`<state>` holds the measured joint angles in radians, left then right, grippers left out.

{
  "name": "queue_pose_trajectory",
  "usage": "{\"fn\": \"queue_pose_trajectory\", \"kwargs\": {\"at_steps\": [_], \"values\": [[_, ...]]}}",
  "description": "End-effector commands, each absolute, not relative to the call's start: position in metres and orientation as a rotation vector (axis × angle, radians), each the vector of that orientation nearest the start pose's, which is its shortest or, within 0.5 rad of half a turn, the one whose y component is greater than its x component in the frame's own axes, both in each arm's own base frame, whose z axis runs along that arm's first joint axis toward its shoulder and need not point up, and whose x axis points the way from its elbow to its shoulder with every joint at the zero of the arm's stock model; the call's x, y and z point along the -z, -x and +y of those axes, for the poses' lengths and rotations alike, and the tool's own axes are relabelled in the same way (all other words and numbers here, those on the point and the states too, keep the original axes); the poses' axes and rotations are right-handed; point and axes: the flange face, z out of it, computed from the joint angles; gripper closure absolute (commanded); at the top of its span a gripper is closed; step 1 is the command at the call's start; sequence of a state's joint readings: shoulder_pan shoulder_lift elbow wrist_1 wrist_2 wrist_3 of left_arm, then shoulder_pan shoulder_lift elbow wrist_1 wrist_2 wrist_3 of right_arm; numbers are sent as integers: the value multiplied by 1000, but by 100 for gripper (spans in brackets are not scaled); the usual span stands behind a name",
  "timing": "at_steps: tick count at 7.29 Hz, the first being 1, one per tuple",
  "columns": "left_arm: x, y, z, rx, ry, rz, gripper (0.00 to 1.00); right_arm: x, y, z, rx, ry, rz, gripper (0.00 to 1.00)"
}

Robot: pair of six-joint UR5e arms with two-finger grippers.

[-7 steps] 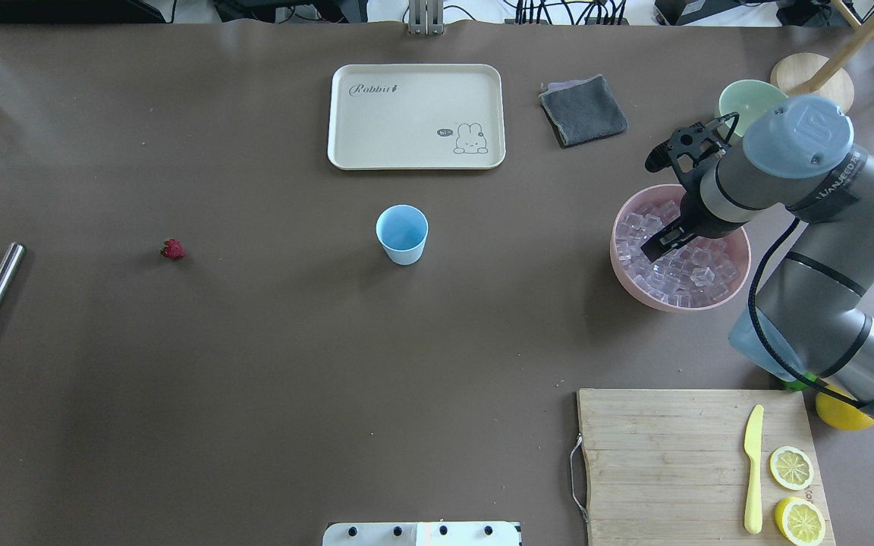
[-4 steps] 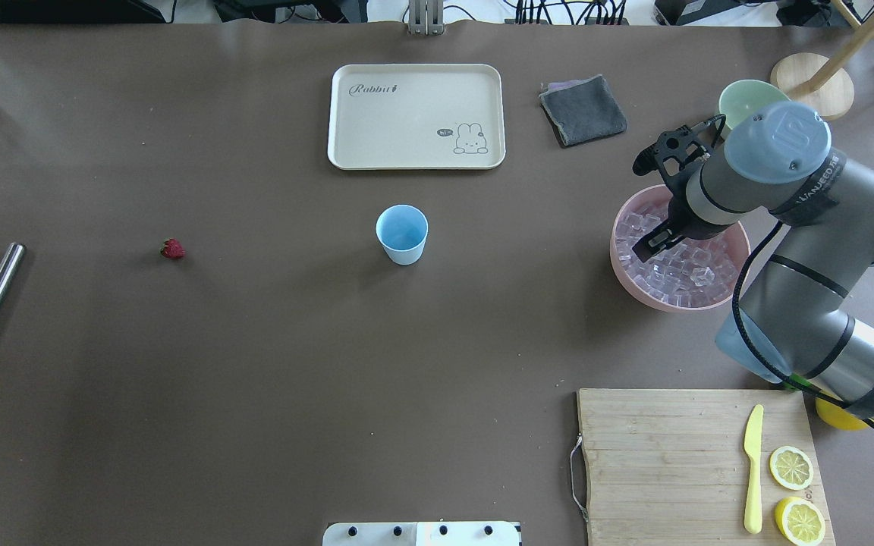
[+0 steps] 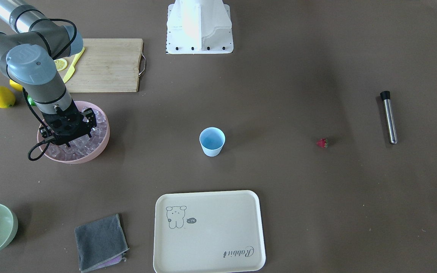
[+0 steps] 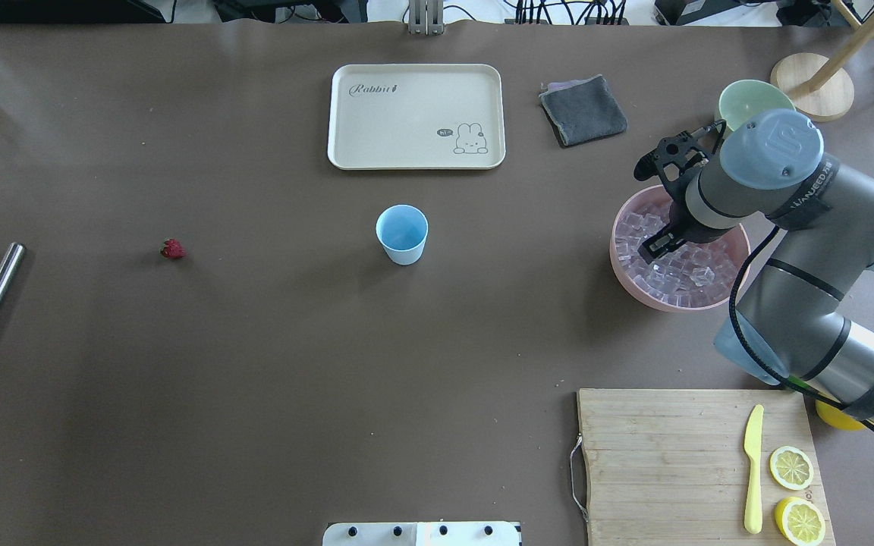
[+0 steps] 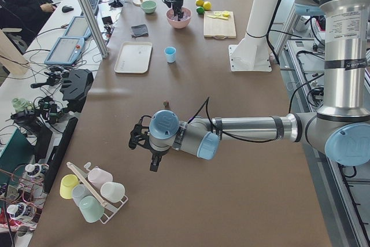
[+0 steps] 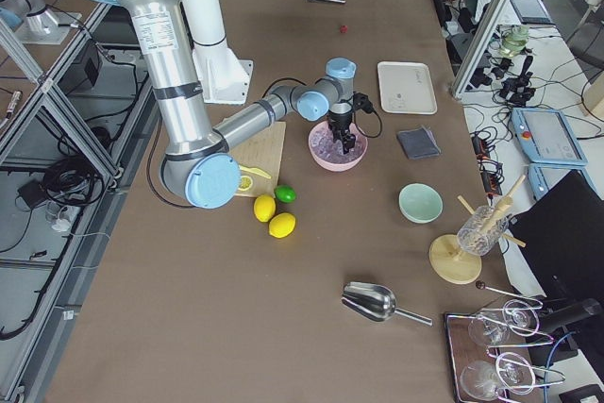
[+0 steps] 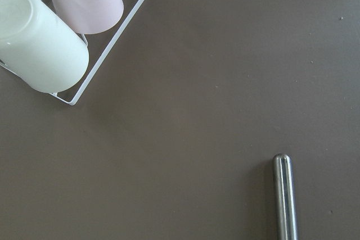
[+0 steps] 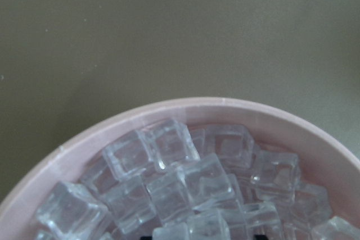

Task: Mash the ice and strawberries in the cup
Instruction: 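Close the right gripper on an ice cube and lift it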

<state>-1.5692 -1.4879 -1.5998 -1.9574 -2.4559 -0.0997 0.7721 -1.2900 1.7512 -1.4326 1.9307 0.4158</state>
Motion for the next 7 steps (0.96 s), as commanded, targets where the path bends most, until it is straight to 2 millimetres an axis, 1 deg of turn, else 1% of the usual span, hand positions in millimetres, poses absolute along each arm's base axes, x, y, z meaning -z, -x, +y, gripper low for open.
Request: {"fn": "queue_pose_trajectory", "kwargs": {"at_steps": [1, 3, 4, 5, 6, 7], "values": [[-633, 55, -471, -57, -267, 891, 1, -417, 365, -492, 475, -291, -628, 45], [-632, 55, -472, -58, -269, 891, 1, -409, 361, -495, 471, -303, -637, 59], [-631, 55, -472, -58, -270, 891, 1, -407, 355, -498, 459, -307, -641, 67], [-631, 55, -472, -58, -270, 891, 1, -406, 350, -502, 451, -309, -643, 70], [-631, 55, -472, -59, -272, 891, 1, -405, 344, -506, 438, -313, -644, 71], [-630, 55, -472, -59, -272, 891, 1, -391, 336, -509, 422, -326, -660, 73]]}}
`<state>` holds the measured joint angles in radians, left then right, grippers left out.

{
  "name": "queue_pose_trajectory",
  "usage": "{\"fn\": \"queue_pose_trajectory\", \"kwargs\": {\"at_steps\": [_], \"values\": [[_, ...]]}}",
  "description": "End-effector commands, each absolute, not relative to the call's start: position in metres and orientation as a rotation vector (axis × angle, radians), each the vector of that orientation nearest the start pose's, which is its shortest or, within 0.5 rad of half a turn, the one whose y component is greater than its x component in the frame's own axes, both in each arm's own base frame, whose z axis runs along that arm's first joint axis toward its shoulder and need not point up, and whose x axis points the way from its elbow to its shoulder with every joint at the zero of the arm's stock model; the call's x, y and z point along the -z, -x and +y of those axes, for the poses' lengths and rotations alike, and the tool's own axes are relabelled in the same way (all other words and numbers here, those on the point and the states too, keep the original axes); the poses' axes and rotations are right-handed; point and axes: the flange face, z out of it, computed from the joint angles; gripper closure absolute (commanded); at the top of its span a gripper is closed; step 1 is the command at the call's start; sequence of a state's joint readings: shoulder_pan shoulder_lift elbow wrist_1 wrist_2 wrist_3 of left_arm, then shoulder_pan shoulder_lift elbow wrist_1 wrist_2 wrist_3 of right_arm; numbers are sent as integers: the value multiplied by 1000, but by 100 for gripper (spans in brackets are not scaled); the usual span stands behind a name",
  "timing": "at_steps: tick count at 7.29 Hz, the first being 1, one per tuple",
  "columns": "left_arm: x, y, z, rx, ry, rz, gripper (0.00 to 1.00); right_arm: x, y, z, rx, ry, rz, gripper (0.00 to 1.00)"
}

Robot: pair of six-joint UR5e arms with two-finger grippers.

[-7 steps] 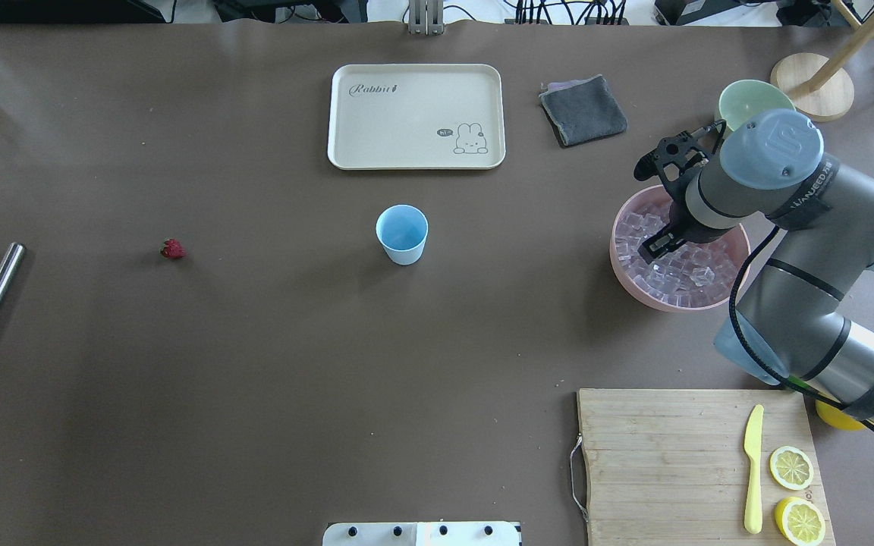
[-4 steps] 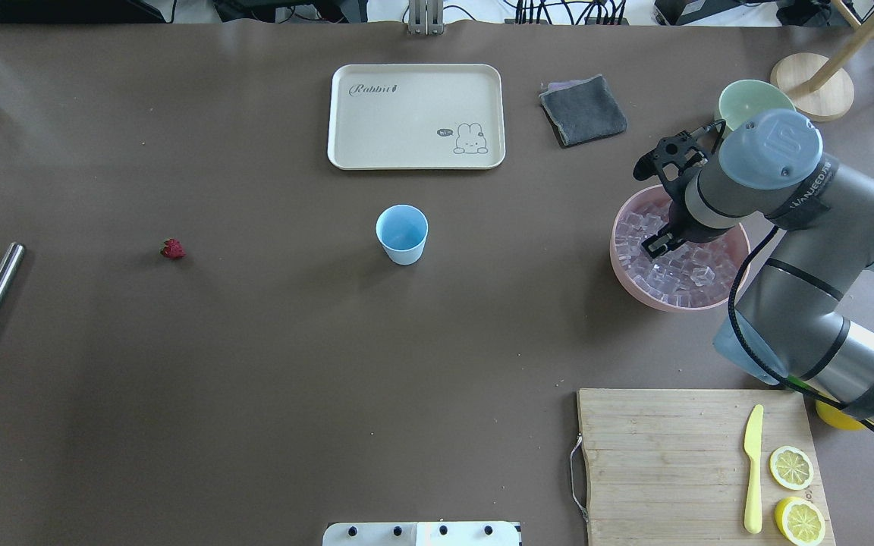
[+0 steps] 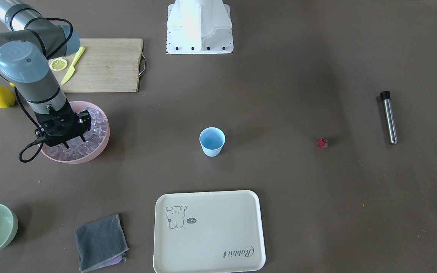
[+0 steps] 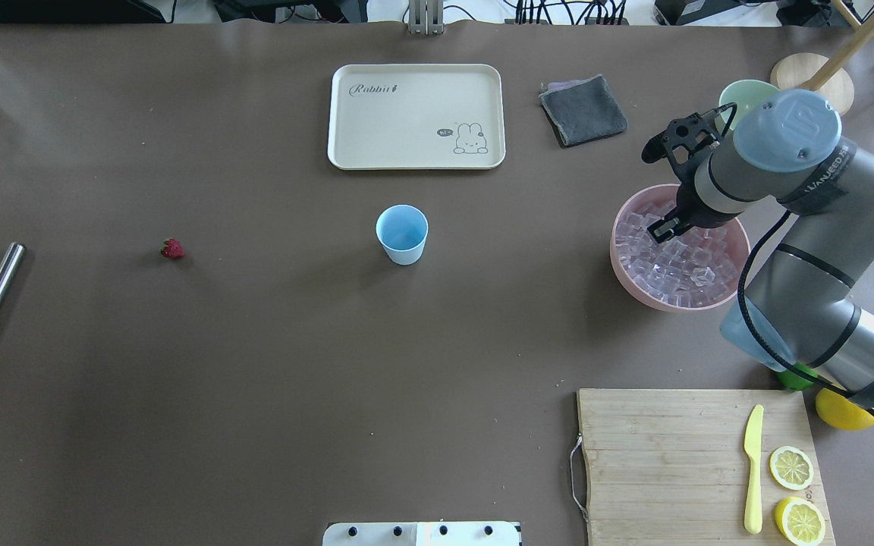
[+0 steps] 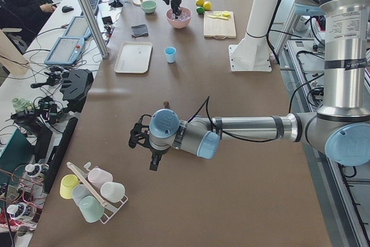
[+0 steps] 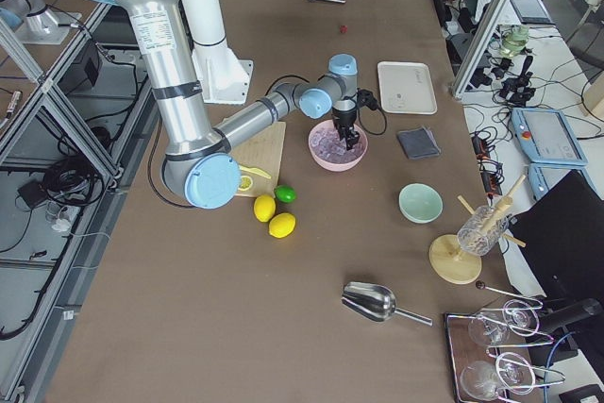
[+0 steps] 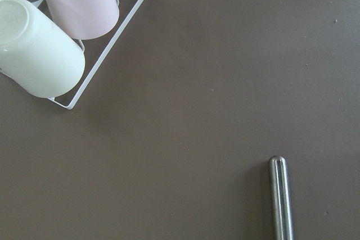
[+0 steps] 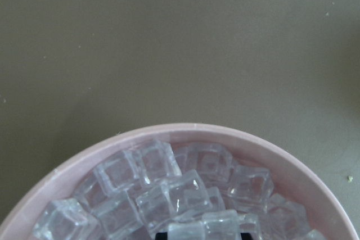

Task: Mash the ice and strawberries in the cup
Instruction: 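Close the right gripper on an ice cube and lift it, then carry the ice cube with the right gripper over the blue cup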

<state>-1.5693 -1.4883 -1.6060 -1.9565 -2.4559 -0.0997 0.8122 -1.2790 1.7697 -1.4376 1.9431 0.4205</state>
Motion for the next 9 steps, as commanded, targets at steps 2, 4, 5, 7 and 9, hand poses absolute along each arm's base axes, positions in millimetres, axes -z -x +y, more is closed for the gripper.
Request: {"fn": "queue_pose_trajectory", "kwargs": {"at_steps": [2, 4, 5, 7, 9], "values": [[-630, 55, -472, -59, -272, 891, 1, -345, 354, -515, 245, -298, -737, 83], [-630, 55, -472, -59, -272, 891, 1, -289, 400, -502, 136, -259, -810, 87], [-630, 55, -472, -60, -271, 891, 1, -236, 432, -502, 76, -234, -790, 87], [-629, 55, -474, -62, -275, 891, 1, -168, 487, -499, -12, -207, -795, 87], [-629, 55, -474, -64, -276, 890, 1, -139, 537, -511, -77, -192, -771, 88]]}}
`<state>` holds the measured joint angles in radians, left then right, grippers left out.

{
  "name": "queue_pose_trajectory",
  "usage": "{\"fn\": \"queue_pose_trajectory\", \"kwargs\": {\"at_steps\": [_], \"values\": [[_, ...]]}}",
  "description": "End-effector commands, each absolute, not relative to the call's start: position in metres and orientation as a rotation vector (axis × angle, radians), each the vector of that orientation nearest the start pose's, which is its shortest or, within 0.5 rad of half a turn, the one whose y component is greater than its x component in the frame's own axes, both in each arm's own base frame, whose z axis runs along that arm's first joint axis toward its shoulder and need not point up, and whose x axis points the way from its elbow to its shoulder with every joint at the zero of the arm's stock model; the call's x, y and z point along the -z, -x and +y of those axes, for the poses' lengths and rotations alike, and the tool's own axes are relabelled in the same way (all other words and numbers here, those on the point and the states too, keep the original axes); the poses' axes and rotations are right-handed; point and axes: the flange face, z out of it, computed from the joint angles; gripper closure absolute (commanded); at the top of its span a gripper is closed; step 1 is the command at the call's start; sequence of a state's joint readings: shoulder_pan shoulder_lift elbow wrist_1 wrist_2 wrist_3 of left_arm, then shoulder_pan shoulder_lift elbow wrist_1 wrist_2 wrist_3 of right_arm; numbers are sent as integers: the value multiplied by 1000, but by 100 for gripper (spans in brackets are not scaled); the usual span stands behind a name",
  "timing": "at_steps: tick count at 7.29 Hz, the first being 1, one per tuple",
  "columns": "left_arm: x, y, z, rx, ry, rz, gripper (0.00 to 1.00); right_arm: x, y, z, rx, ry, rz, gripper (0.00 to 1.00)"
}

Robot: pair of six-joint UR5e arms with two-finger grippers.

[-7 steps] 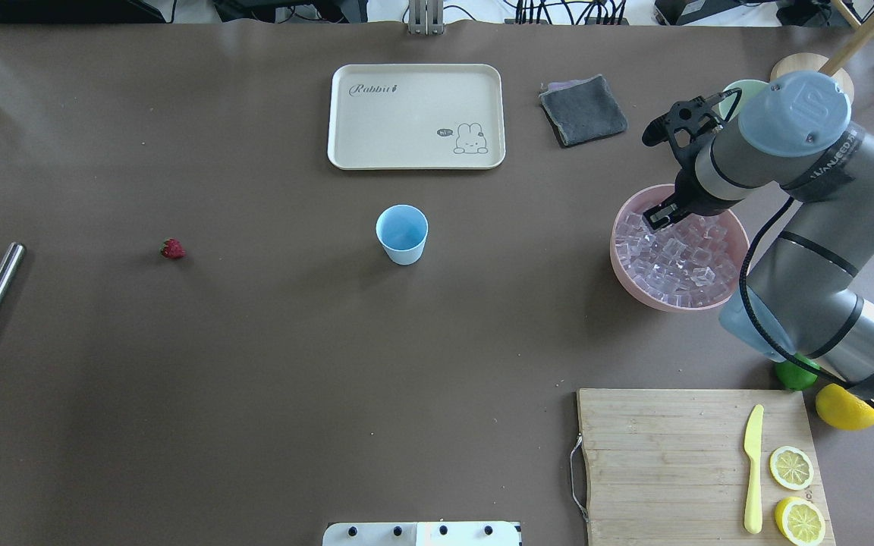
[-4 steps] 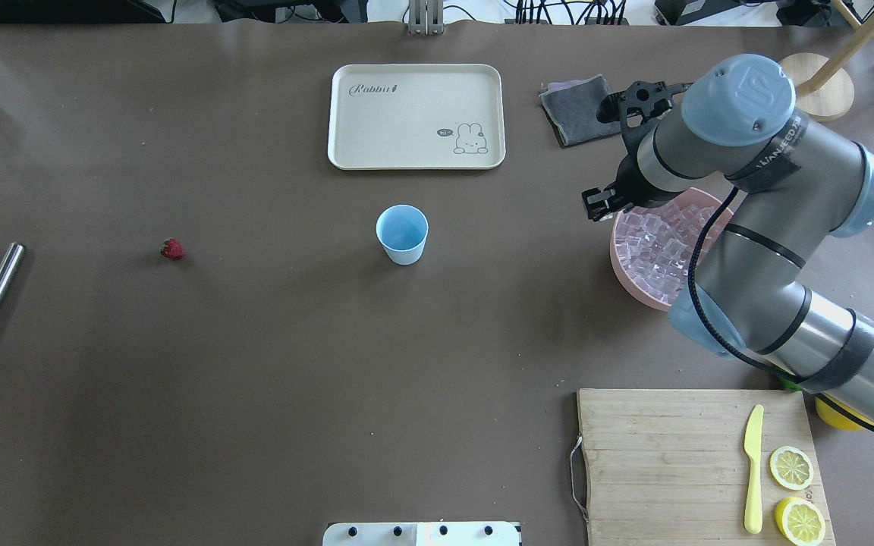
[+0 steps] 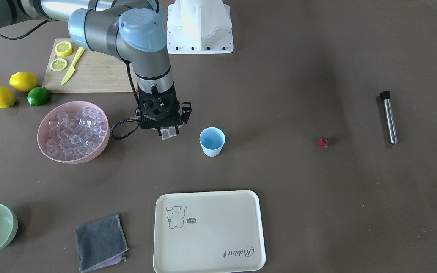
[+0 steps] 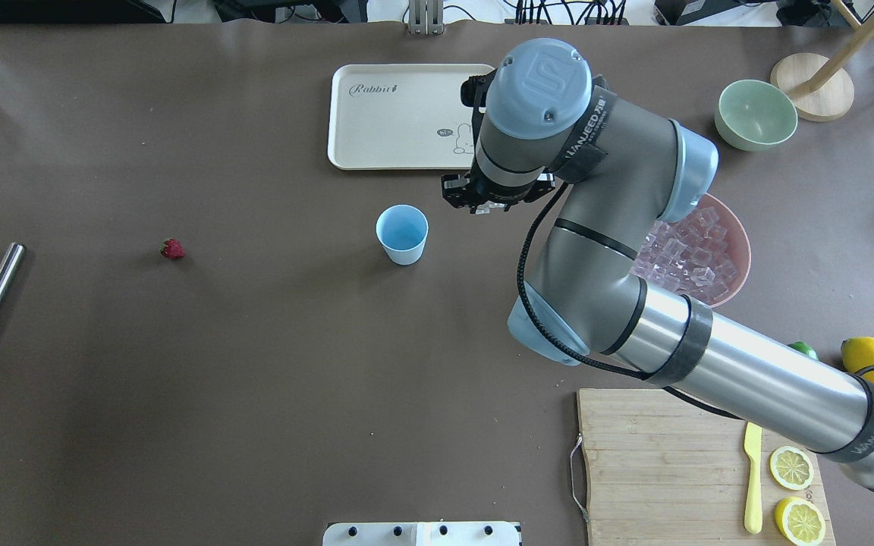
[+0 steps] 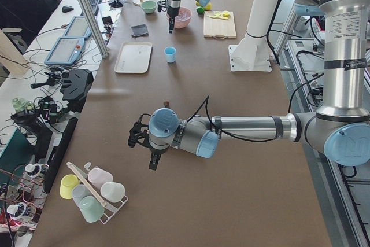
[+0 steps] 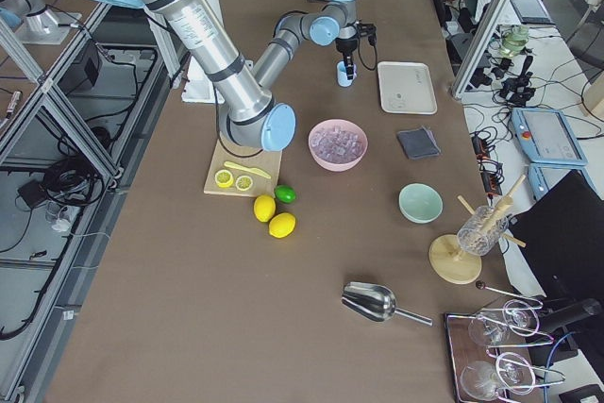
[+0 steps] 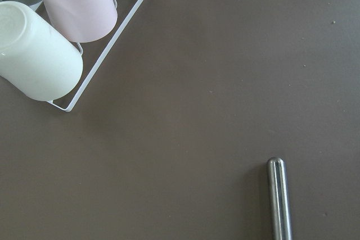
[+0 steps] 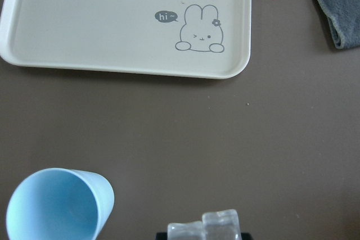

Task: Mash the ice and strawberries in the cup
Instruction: 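Carry the ice cube with the right gripper over the blue cup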

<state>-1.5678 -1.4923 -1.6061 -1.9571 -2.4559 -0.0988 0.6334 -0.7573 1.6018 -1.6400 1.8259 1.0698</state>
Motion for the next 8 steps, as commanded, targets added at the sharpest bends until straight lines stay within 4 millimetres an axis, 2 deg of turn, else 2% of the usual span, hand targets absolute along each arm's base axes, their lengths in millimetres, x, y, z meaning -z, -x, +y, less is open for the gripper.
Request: {"fn": "queue_pose_trajectory", "kwargs": {"at_steps": [1, 3, 4, 6, 7, 8], "values": [[-629, 55, -474, -64, -276, 890, 1, -123, 544, -509, -115, -178, -787, 87], [-627, 55, -475, -64, -278, 891, 1, -129, 572, -491, -141, -244, -802, 85], [-628, 55, -475, -63, -277, 891, 1, -129, 585, -493, -171, -259, -871, 85], [-627, 54, -477, -65, -277, 891, 1, -130, 585, -494, -174, -263, -879, 86], [-626, 53, -477, -67, -278, 891, 1, -143, 586, -492, -174, -254, -865, 83], [-627, 53, -477, -67, -277, 891, 1, -144, 587, -491, -177, -252, -866, 80]]}}
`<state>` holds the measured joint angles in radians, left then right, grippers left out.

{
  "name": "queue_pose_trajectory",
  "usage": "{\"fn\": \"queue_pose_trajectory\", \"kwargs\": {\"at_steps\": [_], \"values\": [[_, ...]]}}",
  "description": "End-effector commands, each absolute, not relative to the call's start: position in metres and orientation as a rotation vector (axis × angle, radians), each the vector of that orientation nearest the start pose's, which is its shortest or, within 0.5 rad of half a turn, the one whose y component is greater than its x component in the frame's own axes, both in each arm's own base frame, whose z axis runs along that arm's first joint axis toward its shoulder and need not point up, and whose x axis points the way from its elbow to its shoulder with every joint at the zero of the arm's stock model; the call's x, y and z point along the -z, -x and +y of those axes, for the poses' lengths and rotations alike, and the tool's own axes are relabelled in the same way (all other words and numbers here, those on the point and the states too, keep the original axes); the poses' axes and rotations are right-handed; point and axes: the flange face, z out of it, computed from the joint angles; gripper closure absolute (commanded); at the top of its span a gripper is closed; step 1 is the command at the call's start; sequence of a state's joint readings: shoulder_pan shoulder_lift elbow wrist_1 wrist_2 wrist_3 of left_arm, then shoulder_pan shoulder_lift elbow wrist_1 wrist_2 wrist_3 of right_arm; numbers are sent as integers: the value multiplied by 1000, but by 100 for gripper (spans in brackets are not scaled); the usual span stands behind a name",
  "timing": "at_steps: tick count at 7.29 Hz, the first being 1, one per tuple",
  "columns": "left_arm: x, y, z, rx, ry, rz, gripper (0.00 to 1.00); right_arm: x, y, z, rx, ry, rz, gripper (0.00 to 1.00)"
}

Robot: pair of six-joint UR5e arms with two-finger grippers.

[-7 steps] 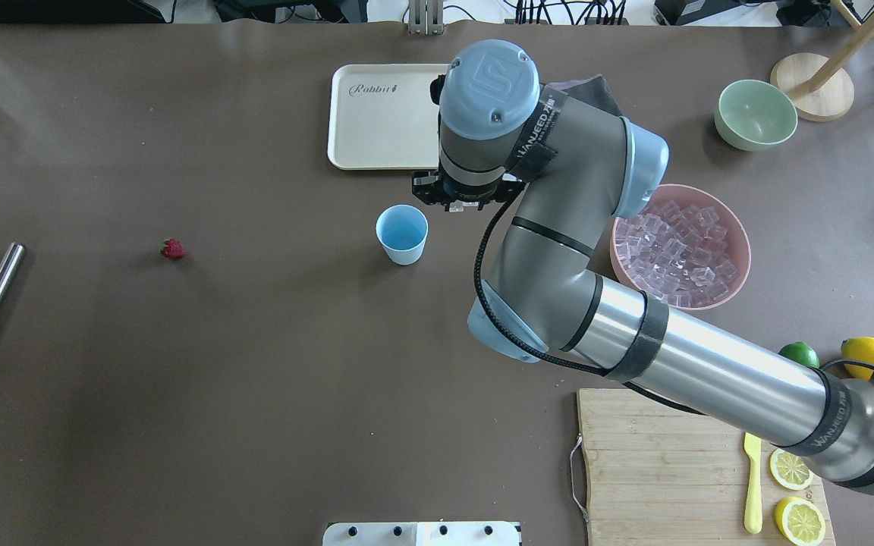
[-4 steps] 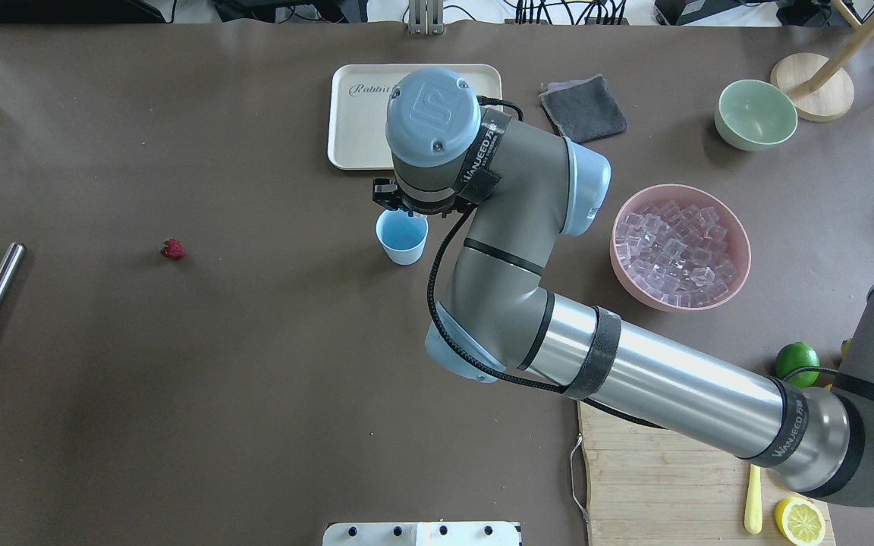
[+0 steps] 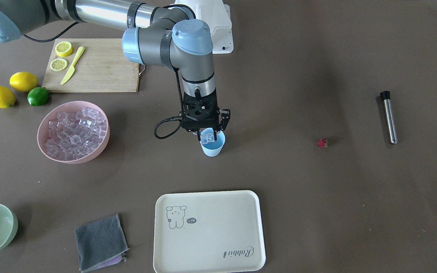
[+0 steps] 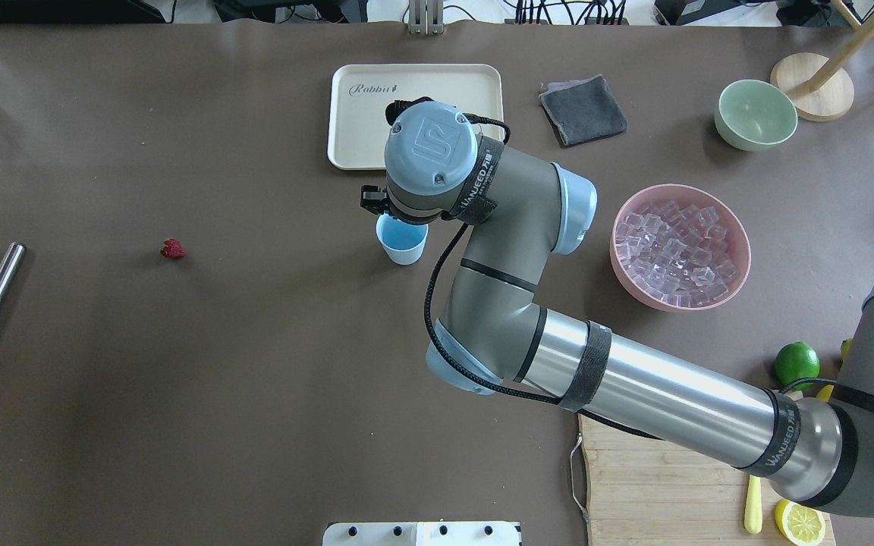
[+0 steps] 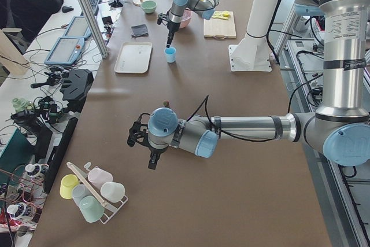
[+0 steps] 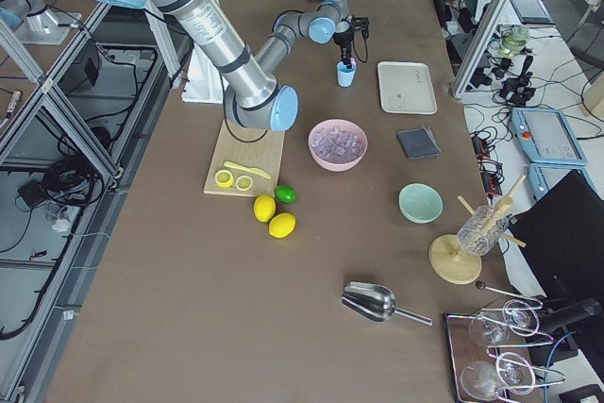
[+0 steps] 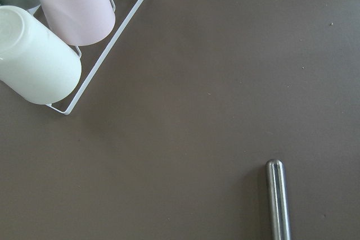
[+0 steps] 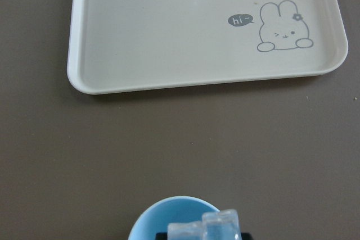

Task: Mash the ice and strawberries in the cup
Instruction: 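Open the right gripper to drop the ice into the cup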

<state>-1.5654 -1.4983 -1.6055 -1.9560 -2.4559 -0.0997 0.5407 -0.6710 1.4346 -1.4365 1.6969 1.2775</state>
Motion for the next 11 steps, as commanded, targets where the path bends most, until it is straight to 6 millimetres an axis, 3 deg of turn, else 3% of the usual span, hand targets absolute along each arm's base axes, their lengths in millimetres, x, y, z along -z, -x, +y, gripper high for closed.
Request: {"fn": "queue_pose_trajectory", "kwargs": {"at_steps": [1, 2, 4, 5, 6, 7, 9, 10, 11], "values": [[-627, 53, -477, -67, -277, 891, 1, -142, 591, -484, -205, -233, -878, 78], [-626, 53, -478, -67, -278, 891, 1, -135, 589, -483, -211, -234, -895, 78], [-626, 53, -478, -69, -277, 891, 1, -141, 590, -484, -202, -237, -883, 73], [-626, 52, -477, -69, -277, 893, 1, -143, 591, -485, -202, -235, -879, 29], [-627, 53, -476, -68, -276, 891, 1, -141, 592, -485, -210, -233, -881, 7], [-627, 52, -476, -68, -276, 893, 1, -141, 592, -485, -211, -233, -881, 2], [-627, 52, -476, -69, -275, 893, 1, -136, 589, -483, -202, -240, -892, 2], [-627, 52, -476, -70, -276, 893, 1, -145, 585, -483, -196, -241, -882, 3], [-630, 53, -475, -68, -272, 891, 1, -177, 562, -474, -173, -269, -867, 3]]}}
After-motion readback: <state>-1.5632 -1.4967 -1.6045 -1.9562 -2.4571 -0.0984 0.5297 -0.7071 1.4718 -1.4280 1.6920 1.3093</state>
